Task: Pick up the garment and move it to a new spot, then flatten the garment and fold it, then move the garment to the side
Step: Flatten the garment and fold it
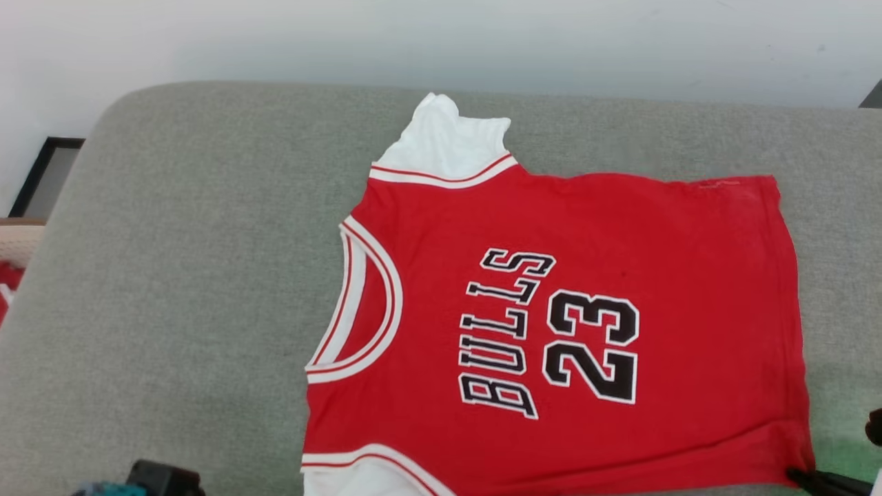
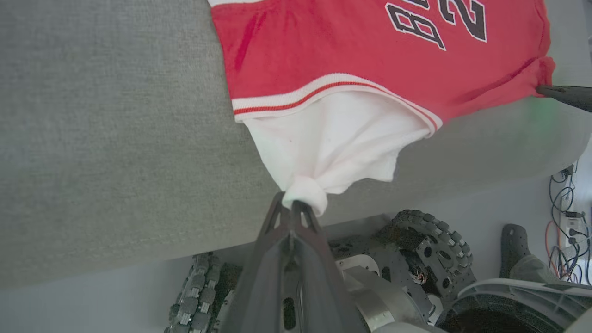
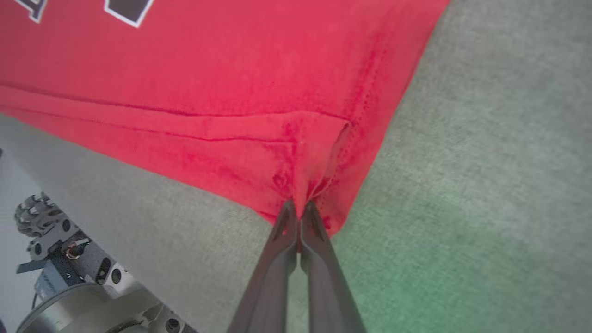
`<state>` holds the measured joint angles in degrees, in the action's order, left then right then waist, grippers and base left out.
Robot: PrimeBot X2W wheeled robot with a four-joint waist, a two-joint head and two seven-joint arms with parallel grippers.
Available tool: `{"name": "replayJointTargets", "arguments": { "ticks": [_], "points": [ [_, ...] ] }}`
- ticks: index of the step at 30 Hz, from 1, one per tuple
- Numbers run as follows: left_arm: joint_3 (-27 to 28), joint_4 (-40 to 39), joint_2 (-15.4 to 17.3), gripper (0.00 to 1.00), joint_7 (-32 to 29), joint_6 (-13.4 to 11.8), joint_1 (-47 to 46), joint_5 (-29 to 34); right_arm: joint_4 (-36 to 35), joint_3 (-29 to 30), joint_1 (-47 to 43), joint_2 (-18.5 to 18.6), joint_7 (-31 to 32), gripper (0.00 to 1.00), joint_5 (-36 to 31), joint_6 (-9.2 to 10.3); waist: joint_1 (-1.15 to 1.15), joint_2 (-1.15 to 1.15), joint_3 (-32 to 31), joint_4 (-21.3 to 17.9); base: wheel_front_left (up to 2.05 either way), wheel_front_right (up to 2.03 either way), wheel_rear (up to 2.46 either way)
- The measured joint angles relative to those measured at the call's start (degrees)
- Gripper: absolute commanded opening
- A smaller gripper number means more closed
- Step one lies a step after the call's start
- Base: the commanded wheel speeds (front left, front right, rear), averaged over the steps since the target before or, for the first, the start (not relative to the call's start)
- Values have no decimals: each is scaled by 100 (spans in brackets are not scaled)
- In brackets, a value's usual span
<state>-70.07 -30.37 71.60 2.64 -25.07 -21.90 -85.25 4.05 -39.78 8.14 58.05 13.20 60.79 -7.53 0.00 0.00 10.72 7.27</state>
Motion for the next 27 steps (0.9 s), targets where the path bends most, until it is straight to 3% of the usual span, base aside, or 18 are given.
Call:
{"name": "replayJointTargets", "arguments": {
  "ticks": [5,8,13,15,21,27],
  "points": [
    [164,-275,253,0,125,-232,-49,19,-370,780,-512,-63,108,0,-163,0,0,0,58,-103,0,0,0],
    [370,-432,572,0,-174,-259,-498,356,-564,1294,-528,-256,338,0,-449,-1,0,0,86,-193,0,0,0],
    [788,-230,679,0,-1081,176,-1549,991,-783,1814,-97,-768,945,0,-1015,0,0,0,154,-345,0,0,0],
    [917,85,482,0,-1410,485,-1944,1138,-760,1860,197,-978,1182,0,-1232,0,0,0,188,-401,0,0,0],
    [995,1656,-530,0,-2185,1451,-2888,1377,-233,1640,1237,-1547,1611,0,-1578,0,0,0,296,-566,0,0,0],
    [825,3420,-1559,0,-2592,2063,-3273,1284,757,1143,2178,-1993,1759,0,-1762,0,0,0,441,-683,0,0,0]
  ]
}}
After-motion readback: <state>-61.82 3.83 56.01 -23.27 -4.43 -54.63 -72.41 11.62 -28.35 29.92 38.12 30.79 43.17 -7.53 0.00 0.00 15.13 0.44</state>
